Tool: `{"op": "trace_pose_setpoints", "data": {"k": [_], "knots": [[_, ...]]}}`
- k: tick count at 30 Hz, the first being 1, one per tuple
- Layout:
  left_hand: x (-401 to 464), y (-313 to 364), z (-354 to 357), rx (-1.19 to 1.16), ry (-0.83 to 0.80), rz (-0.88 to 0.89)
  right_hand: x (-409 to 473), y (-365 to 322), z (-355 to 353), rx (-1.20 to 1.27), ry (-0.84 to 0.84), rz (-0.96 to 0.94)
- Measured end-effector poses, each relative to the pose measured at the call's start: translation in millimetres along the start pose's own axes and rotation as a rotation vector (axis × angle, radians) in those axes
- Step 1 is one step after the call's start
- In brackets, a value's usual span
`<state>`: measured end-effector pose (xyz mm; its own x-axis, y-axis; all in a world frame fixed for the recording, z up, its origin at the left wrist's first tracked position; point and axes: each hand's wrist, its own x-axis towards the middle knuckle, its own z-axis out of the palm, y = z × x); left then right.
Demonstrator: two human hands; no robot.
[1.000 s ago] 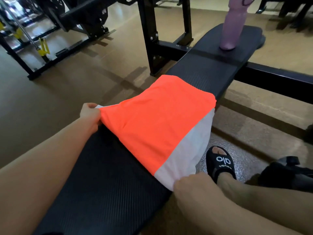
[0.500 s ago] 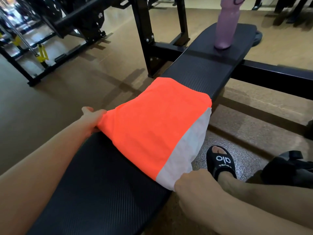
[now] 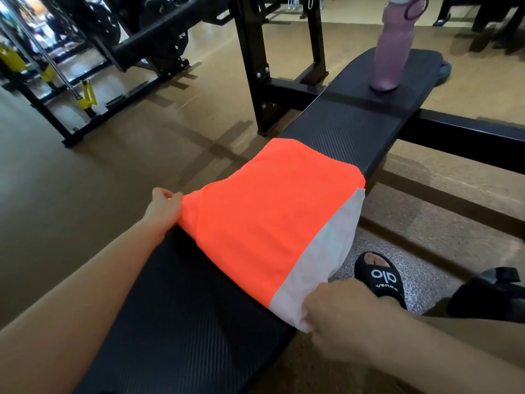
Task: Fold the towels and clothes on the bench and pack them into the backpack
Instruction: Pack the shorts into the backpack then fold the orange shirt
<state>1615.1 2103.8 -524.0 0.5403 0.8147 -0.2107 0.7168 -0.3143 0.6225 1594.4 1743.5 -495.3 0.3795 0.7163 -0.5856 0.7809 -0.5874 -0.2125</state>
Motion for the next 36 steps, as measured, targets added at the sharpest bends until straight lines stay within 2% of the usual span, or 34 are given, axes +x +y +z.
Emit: {"op": "trace_pose_setpoints", "data": {"k": [3,6,10,13,15,18,21,24,26,33,36], "knots": [[-10,2,1,0.107,-0.121,-0.001,-1,16,-20,0.093,0.087,0.019],[-13,-7,4,0.048,-0.101,0.021,9,34,-38,0.165,0.185,0.05],[-20,-19,8,-0.133,0.057,0.044,45,69,-57,0.301,0.507,0.157],[-36,-17,13,-0.421,0.096,-0.107,70,103,-75,0.306,0.65,0.214],[-52,-11,15,-0.522,-0.006,-0.205,87,124,-84,0.353,0.643,0.266],[-76,-9,21,-0.519,-0.119,-0.212,113,134,-92,0.511,0.601,0.343],[-84,-19,32,-0.552,-0.072,-0.214,138,125,-103,0.548,0.592,0.358],[-81,-29,38,-0.669,0.016,-0.31,156,121,-113,0.53,0.626,0.421],[-81,-35,39,-0.76,0.008,-0.358,165,125,-117,0.501,0.646,0.464],[-123,-33,31,-0.712,-0.364,-0.35,171,143,-132,0.585,0.507,0.491],[-131,-32,33,-0.741,-0.386,-0.366,165,148,-134,0.662,0.439,0.465]]}}
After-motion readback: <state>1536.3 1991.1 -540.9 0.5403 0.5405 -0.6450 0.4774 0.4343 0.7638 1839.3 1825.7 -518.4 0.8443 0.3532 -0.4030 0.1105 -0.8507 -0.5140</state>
